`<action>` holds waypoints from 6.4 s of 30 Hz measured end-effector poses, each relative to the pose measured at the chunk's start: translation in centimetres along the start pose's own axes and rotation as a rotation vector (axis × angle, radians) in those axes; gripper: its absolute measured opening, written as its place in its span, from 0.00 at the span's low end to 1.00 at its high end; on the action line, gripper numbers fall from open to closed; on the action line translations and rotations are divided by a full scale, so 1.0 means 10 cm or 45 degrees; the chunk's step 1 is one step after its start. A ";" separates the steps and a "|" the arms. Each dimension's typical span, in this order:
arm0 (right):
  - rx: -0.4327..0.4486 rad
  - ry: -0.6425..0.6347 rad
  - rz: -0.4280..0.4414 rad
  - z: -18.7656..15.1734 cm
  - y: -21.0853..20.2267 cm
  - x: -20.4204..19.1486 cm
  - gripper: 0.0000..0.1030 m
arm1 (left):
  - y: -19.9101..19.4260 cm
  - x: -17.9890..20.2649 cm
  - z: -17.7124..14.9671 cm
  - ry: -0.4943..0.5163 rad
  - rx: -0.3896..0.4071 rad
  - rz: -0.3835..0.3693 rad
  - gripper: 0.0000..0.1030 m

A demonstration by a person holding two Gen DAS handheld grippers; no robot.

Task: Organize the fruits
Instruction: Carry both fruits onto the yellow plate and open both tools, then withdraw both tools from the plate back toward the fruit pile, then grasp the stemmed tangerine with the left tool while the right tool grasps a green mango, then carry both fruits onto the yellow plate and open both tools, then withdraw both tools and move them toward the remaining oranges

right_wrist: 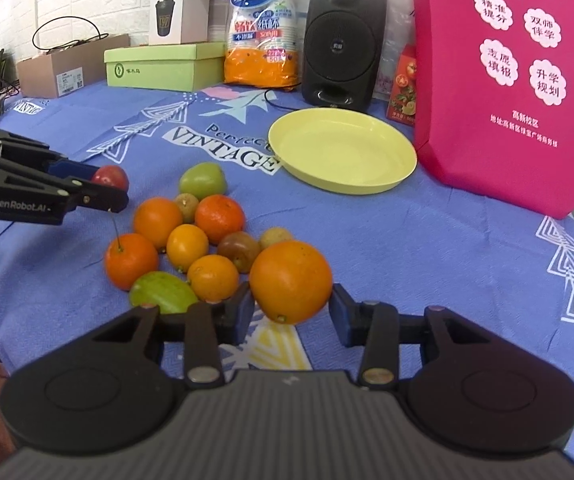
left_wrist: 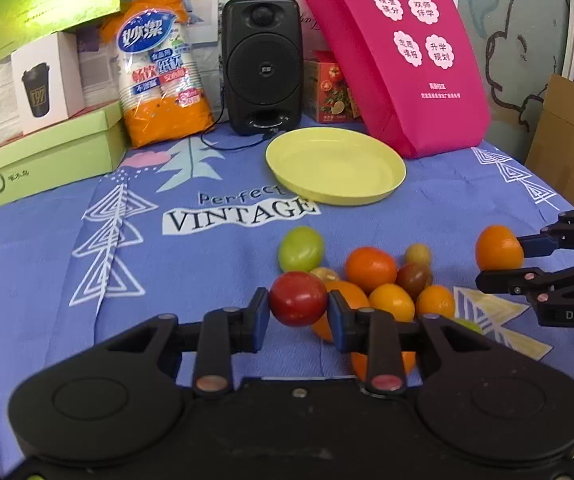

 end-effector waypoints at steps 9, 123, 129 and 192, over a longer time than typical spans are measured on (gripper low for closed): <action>0.057 -0.037 -0.025 0.47 0.27 0.20 0.39 | 0.52 0.15 0.47 0.049 -0.032 -0.069 0.30; -0.027 -0.206 0.208 -0.24 -0.10 -0.68 0.37 | 0.02 0.33 -0.38 -0.081 -0.091 -0.108 0.37; -0.023 -0.176 0.189 -0.29 -0.17 -0.59 0.37 | -0.04 0.34 -0.37 -0.064 -0.094 -0.113 0.37; 0.053 -0.048 0.019 0.19 0.26 0.47 0.47 | 0.29 -0.11 0.26 -0.140 0.044 0.028 0.78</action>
Point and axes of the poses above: each gripper's, at about its wrist camera, not at the fingertips, and y roughly the way its jaws point, x to its right, z to its top, the point moved 8 cm from there along y, roughly the way its jaws point, and after that the axes turned 2 degrees about -y, right-handed, at the moved point
